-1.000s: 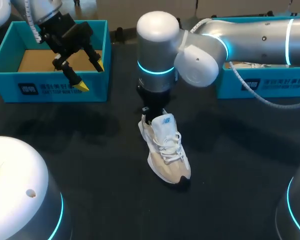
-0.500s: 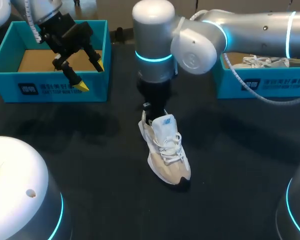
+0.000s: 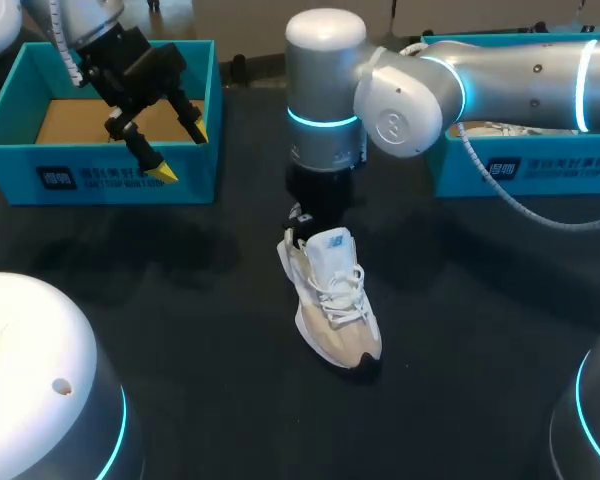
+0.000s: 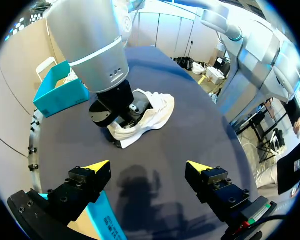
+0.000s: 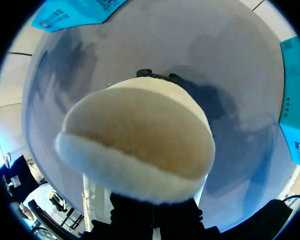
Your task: Take the shoe out of the shoebox, open the shoe tongue, remove and reinsert the insole, then place the shoe into the shoebox
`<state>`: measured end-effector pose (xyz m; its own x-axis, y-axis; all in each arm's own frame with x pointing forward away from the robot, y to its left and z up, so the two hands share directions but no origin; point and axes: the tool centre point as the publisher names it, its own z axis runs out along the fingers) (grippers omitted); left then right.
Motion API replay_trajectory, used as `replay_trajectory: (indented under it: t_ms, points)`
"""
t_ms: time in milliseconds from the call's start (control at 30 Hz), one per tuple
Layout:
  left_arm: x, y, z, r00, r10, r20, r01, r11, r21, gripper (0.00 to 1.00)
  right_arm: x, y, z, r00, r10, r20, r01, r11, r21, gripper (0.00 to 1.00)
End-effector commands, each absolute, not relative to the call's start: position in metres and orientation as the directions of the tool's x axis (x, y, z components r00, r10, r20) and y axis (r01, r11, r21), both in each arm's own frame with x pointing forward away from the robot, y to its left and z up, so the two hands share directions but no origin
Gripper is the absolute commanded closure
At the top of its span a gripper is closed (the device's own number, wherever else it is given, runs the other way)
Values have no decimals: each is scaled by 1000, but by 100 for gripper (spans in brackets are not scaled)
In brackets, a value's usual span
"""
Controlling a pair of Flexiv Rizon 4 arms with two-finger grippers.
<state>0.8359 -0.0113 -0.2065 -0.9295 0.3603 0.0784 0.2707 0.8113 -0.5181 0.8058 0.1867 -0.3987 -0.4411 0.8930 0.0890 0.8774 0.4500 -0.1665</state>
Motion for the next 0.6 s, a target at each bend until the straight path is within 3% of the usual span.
replay_trajectory:
  t_ms: [33, 600]
  points:
    - [835, -11, -206, -930, 360, 78, 271, 813, -516, 0, 806, 190, -382, -447, 892, 73, 875, 453, -171, 100]
    - [835, -11, -206, -930, 360, 78, 271, 813, -516, 0, 777, 186, -339, -454, 880, 138, 798, 471, -375, 100]
